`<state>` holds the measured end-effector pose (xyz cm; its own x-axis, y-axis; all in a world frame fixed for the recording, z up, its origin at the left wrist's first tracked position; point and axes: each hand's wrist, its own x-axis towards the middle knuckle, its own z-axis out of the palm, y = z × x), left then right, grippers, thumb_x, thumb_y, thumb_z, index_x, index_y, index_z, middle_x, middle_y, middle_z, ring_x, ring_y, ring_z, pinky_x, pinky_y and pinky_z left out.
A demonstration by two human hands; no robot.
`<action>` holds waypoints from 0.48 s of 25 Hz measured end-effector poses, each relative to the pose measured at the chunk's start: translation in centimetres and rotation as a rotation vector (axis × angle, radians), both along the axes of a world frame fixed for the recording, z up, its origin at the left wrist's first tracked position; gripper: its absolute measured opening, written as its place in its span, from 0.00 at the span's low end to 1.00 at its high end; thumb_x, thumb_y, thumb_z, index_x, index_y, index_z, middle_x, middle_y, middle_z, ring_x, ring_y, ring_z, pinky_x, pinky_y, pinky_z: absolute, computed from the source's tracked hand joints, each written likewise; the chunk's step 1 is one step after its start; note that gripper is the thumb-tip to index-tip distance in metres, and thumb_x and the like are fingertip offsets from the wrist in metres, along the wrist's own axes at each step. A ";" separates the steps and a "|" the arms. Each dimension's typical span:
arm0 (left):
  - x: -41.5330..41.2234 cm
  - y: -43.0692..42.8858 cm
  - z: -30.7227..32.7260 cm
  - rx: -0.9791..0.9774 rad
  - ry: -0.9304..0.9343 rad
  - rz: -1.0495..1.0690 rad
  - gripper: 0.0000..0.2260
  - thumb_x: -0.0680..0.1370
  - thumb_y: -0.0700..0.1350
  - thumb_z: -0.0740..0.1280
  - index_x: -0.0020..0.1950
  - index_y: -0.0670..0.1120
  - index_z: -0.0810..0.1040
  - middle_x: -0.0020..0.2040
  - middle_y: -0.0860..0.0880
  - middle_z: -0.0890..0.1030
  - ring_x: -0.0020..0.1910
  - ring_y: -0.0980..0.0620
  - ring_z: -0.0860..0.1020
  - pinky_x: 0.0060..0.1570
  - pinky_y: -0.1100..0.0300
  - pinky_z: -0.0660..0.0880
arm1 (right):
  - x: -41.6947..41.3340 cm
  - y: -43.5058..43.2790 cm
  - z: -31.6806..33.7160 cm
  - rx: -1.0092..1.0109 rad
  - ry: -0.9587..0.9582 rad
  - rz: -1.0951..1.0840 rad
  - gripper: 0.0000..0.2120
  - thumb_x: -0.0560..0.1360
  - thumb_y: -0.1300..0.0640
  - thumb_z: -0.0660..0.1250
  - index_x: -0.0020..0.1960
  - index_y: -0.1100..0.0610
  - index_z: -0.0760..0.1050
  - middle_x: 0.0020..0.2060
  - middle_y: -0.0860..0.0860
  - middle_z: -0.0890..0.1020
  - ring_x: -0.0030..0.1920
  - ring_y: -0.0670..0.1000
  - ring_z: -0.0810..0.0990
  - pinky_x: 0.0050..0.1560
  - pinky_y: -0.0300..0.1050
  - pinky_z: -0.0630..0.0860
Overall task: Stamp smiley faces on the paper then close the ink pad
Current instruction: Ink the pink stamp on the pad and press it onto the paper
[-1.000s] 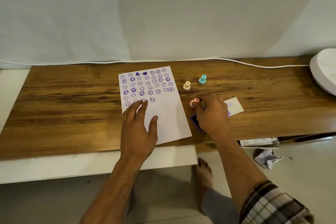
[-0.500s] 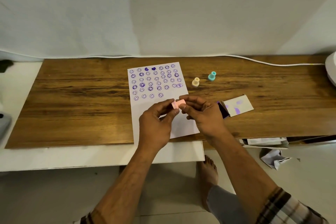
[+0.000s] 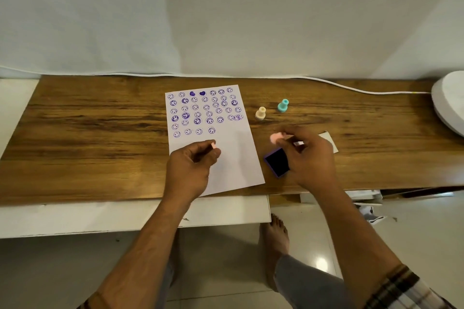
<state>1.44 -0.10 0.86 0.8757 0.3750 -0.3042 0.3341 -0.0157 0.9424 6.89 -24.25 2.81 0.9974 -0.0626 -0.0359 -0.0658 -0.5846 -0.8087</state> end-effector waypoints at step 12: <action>0.0 1.0 -0.8 0.294 -0.032 -0.002 0.13 0.76 0.44 0.76 0.61 0.47 0.86 0.53 0.51 0.87 0.48 0.61 0.84 0.45 0.77 0.74 | -1.8 -1.1 -4.4 -0.605 -0.235 0.081 0.12 0.75 0.59 0.77 0.58 0.56 0.84 0.51 0.54 0.87 0.50 0.56 0.79 0.44 0.46 0.72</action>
<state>1.40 0.90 0.07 0.8839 0.4412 -0.1553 0.3043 -0.2903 0.9073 5.07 -25.34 -1.58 0.9768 0.0720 0.2016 0.1356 -0.9367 -0.3227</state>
